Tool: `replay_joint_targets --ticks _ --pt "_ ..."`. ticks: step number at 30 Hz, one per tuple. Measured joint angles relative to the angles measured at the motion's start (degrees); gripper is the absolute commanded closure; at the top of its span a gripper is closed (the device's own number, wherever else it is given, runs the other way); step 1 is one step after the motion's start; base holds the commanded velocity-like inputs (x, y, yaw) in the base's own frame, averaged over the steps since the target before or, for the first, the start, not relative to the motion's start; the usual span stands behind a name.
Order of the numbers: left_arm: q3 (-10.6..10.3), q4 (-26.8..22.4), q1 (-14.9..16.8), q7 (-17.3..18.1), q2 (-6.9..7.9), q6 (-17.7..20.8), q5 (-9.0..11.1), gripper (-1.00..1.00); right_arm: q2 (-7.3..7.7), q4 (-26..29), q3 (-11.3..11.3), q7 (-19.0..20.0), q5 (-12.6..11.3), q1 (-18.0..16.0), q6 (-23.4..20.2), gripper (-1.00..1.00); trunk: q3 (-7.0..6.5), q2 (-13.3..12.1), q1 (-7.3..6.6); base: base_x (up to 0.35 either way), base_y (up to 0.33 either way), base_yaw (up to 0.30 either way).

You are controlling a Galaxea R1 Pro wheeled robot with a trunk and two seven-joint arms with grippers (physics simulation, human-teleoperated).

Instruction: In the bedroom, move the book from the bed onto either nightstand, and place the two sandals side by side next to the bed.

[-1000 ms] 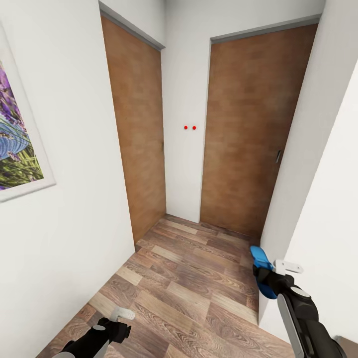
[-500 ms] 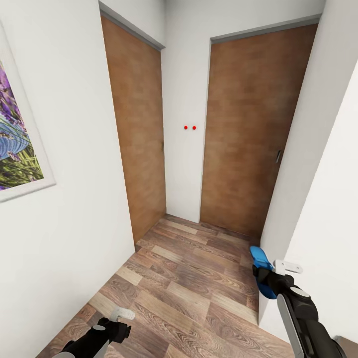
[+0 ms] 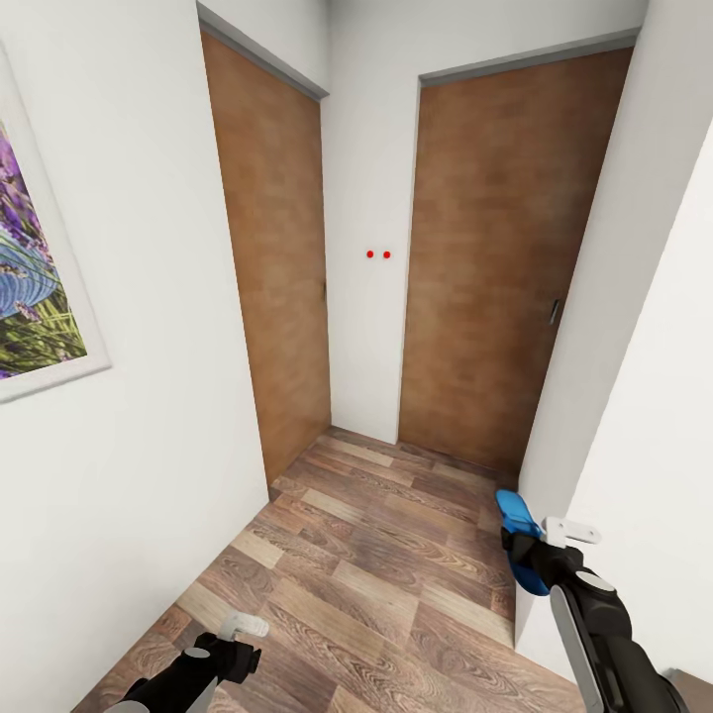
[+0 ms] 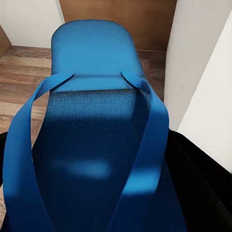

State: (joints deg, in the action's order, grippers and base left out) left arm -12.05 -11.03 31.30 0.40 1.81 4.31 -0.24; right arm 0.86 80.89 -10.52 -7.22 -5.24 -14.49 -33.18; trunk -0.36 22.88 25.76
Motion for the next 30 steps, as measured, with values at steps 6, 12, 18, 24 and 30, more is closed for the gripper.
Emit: replay_joint_targets --ticks 6,12,18,24,30 --pt "0.0 0.0 0.0 0.0 0.0 0.0 0.0 -1.0 0.0 0.0 0.07 -0.04 0.0 0.0 0.01 1.0 0.0 0.0 0.0 0.0 0.0 0.0" --pt "0.0 0.0 0.0 0.0 0.0 0.0 0.0 -1.0 0.0 0.0 0.09 -0.04 0.01 0.0 0.02 1.0 0.0 0.0 0.0 0.0 0.0 0.0" --pt "0.0 0.0 0.0 0.0 0.0 0.0 0.0 -1.0 0.0 0.0 0.09 0.0 -0.01 0.0 0.05 1.0 0.0 0.0 0.0 0.0 0.0 0.0" --pt "0.0 0.0 0.0 0.0 0.0 0.0 0.0 -1.0 -0.01 0.0 0.2 -0.01 -0.01 0.0 0.01 1.0 0.0 0.0 0.0 0.0 0.0 0.0" --pt "0.0 0.0 0.0 0.0 0.0 0.0 0.0 -1.0 -0.02 0.0 0.25 -0.03 0.0 0.0 0.02 1.0 0.0 0.0 0.0 0.0 0.0 0.0"
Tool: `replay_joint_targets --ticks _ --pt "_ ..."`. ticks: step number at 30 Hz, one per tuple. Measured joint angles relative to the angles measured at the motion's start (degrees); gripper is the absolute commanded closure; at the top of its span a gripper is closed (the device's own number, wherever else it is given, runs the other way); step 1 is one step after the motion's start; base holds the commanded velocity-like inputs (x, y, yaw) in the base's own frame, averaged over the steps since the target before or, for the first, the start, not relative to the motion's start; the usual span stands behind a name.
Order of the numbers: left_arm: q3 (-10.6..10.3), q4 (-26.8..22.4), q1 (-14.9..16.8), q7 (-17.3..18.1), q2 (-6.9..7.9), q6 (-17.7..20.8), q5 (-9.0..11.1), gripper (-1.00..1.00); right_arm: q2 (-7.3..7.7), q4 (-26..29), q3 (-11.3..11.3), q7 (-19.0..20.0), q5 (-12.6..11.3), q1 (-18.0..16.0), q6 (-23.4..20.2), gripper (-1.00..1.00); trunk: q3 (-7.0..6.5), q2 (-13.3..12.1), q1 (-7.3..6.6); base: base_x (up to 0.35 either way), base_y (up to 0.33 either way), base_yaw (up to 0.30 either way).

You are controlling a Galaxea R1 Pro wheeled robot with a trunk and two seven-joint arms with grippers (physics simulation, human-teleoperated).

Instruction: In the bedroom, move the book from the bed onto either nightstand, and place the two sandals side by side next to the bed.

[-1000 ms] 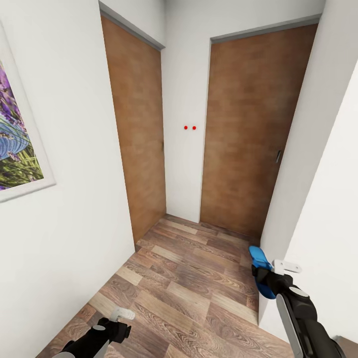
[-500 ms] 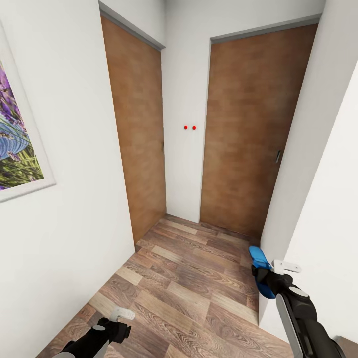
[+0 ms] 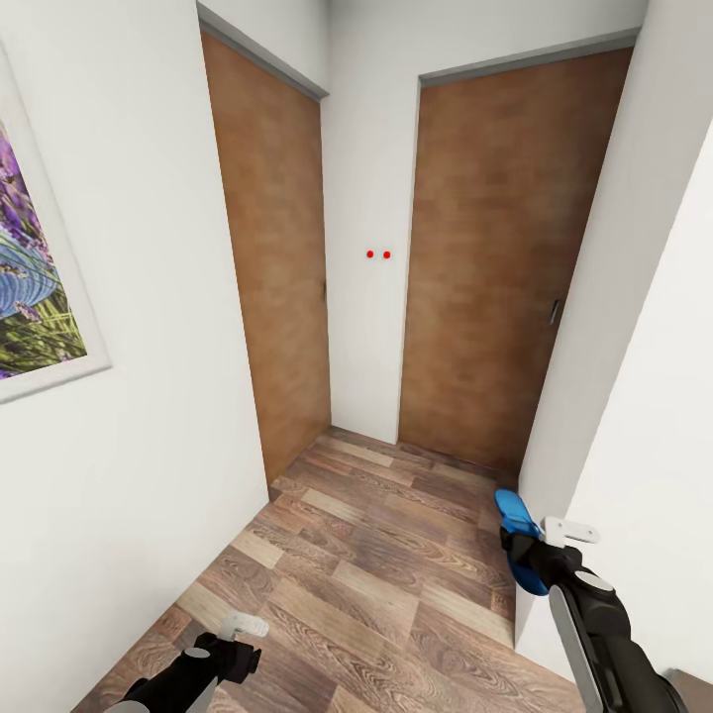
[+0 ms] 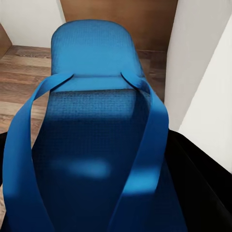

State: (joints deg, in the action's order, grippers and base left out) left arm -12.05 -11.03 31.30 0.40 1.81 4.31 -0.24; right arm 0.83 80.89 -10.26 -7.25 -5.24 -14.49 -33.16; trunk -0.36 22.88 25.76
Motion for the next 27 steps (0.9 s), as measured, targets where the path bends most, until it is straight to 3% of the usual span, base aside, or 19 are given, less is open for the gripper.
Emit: replay_joint_targets --ticks 16,27 --pt "0.0 0.0 0.0 0.0 0.0 0.0 0.0 -1.0 -0.05 -0.07 0.05 0.03 -0.01 0.0 0.04 1.0 0.0 0.0 0.0 0.0 0.0 0.0" --pt "0.0 0.0 0.0 0.0 0.0 0.0 0.0 -1.0 -0.06 -0.79 2.22 -0.09 0.0 0.0 -0.02 1.0 0.0 0.0 0.0 0.0 0.0 0.0"
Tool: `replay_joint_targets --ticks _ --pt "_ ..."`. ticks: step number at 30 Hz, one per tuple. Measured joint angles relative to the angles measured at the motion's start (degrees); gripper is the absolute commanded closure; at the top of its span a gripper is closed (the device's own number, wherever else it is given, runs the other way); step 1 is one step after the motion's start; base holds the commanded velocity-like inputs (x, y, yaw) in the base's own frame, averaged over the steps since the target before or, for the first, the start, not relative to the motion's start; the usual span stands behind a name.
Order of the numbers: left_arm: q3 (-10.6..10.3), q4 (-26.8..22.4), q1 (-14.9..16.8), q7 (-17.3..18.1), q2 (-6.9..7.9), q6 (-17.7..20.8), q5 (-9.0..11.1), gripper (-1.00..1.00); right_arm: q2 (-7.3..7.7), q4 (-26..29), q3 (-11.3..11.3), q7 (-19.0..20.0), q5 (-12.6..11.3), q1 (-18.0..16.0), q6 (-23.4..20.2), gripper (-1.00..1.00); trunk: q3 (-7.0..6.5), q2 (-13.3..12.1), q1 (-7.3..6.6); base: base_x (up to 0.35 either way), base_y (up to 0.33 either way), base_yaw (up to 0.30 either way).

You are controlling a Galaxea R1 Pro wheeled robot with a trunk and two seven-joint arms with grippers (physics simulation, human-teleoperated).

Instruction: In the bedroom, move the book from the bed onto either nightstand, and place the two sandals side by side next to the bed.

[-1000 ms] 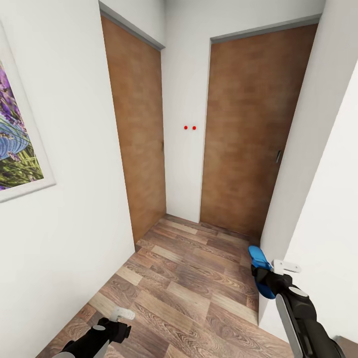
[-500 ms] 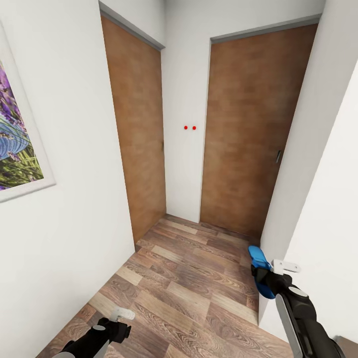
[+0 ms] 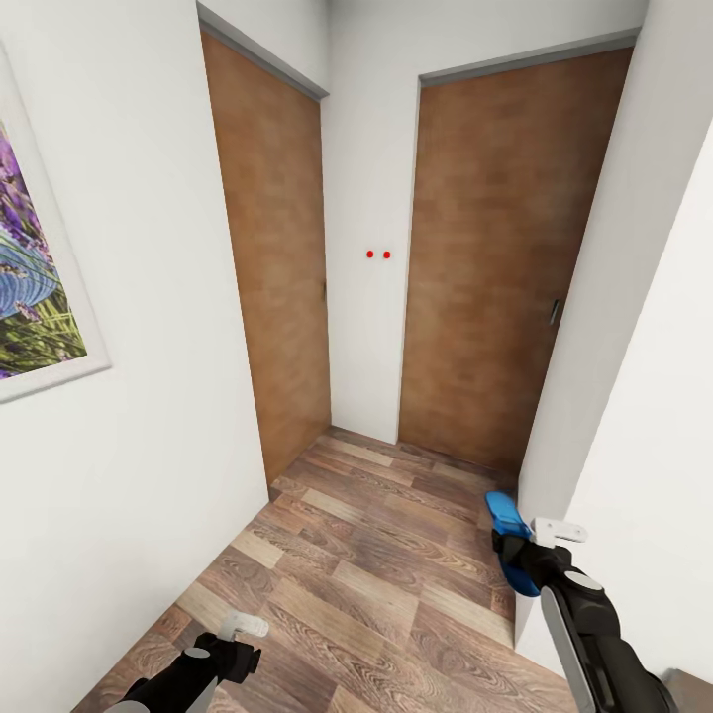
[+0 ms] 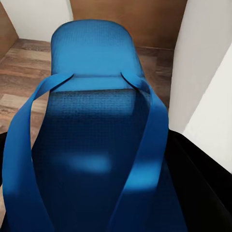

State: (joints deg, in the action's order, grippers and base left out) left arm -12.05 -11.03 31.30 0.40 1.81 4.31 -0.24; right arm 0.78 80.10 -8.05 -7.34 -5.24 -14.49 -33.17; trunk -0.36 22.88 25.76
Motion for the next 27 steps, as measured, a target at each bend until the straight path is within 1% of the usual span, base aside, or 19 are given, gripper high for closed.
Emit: replay_joint_targets --ticks 13,27 --pt "0.0 0.0 0.0 0.0 0.0 0.0 0.0 -1.0 0.02 -0.07 0.09 -0.01 0.0 0.0 0.08 1.0 0.0 0.0 0.0 0.078 0.081 0.0" --pt "0.0 0.0 0.0 0.0 0.0 0.0 0.0 -1.0 -0.01 -0.08 0.3 -0.01 0.0 0.0 0.02 1.0 0.0 0.0 0.0 -0.016 0.007 0.0"
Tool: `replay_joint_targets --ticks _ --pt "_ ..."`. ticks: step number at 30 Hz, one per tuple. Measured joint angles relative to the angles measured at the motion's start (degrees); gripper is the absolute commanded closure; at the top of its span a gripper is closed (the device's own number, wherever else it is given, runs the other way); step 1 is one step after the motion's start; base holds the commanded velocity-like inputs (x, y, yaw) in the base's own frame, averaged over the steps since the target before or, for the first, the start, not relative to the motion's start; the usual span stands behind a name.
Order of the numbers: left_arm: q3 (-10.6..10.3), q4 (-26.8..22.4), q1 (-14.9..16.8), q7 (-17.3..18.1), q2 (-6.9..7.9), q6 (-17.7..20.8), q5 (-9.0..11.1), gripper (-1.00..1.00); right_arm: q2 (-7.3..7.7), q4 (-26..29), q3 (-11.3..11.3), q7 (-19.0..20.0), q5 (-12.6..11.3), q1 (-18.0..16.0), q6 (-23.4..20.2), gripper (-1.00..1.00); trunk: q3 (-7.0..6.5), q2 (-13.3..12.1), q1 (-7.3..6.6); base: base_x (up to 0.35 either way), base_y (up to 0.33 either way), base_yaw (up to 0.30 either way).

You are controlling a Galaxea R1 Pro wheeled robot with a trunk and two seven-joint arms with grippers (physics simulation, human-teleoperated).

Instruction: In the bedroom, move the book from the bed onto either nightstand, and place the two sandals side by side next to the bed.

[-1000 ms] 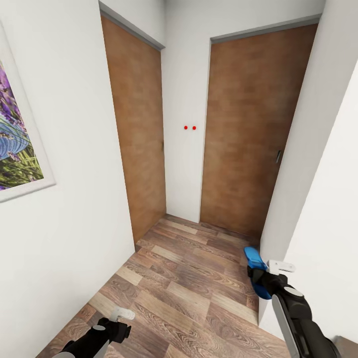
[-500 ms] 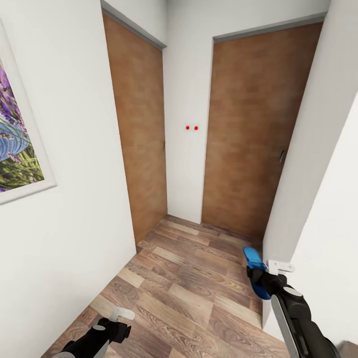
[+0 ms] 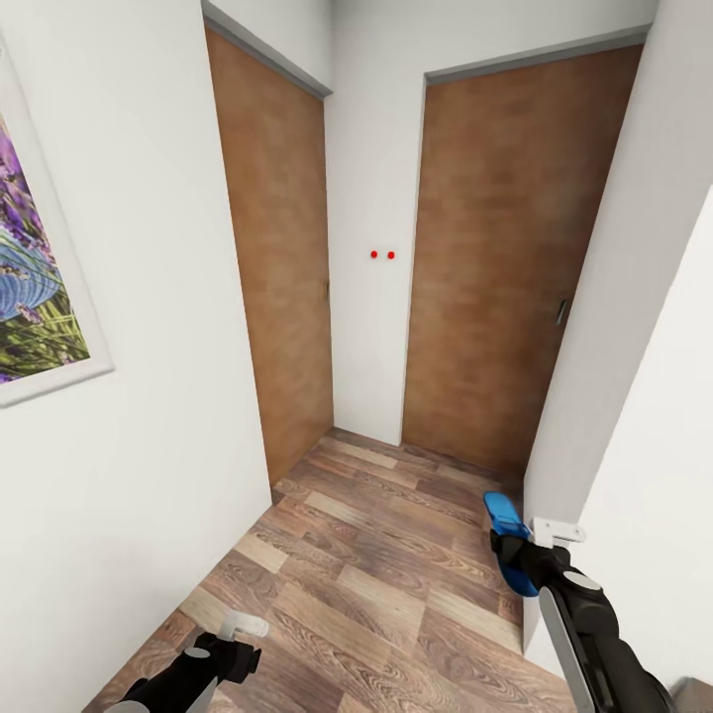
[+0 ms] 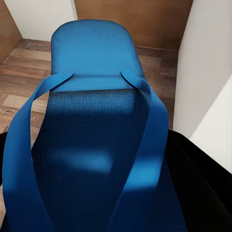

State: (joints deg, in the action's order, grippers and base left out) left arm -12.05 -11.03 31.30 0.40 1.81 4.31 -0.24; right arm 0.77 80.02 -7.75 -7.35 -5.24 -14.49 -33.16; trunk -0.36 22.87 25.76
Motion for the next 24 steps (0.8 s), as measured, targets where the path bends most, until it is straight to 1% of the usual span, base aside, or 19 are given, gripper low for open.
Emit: replay_joint_targets --ticks 9,18,24 --pt "0.0 0.0 0.0 0.0 0.0 0.0 0.0 -1.0 0.0 0.08 0.42 -0.01 0.0 0.0 0.0 1.0 0.0 0.0 0.0 -0.005 0.0 0.0" --pt "0.0 0.0 0.0 0.0 0.0 0.0 0.0 -1.0 0.03 0.11 1.44 -0.16 0.01 0.0 -0.55 1.0 0.0 0.0 0.0 0.0 0.0 0.0" --pt "0.0 0.0 0.0 0.0 0.0 0.0 0.0 -1.0 0.05 0.02 1.46 -0.03 0.01 0.0 -0.19 1.0 0.01 0.0 0.0 0.0 0.0 0.003"
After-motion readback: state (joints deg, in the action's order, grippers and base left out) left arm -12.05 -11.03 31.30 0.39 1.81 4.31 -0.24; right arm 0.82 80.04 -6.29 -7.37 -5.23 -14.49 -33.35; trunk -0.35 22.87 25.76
